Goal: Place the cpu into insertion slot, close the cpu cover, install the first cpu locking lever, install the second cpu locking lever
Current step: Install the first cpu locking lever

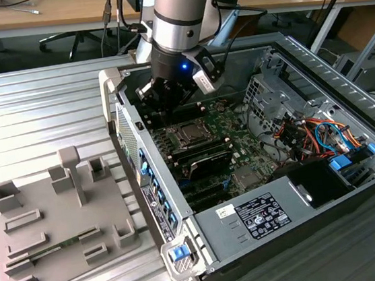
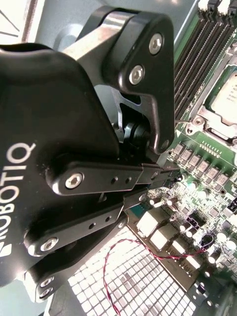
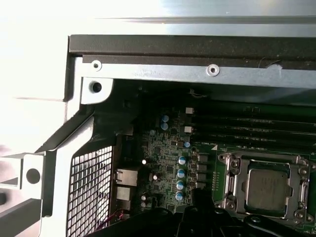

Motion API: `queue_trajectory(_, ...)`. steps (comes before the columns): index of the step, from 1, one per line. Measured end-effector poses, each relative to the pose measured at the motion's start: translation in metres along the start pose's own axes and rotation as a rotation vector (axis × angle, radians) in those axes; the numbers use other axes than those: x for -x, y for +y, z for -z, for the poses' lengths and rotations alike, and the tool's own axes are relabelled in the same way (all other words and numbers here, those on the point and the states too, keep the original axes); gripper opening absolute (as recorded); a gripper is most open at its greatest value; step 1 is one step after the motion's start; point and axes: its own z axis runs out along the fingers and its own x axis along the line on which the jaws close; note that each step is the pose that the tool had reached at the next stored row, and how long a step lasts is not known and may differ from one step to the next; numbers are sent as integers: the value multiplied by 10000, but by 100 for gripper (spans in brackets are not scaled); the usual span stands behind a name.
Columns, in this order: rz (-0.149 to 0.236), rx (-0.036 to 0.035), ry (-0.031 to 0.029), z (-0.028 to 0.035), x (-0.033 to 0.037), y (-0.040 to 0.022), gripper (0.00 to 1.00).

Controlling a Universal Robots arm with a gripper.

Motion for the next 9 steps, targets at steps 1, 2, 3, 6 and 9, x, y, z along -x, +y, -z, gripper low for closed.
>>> queue_trajectory(1,0,0,0,0,-1,2,11)
queue_trajectory(2,0,0,0,0,-2,4,11)
queue_trajectory(3,0,0,0,0,-3,5,11)
queue_trajectory(6,0,0,0,-1,-6,10,11)
queue_trajectory(9,0,0,0,-1,-9,15,11)
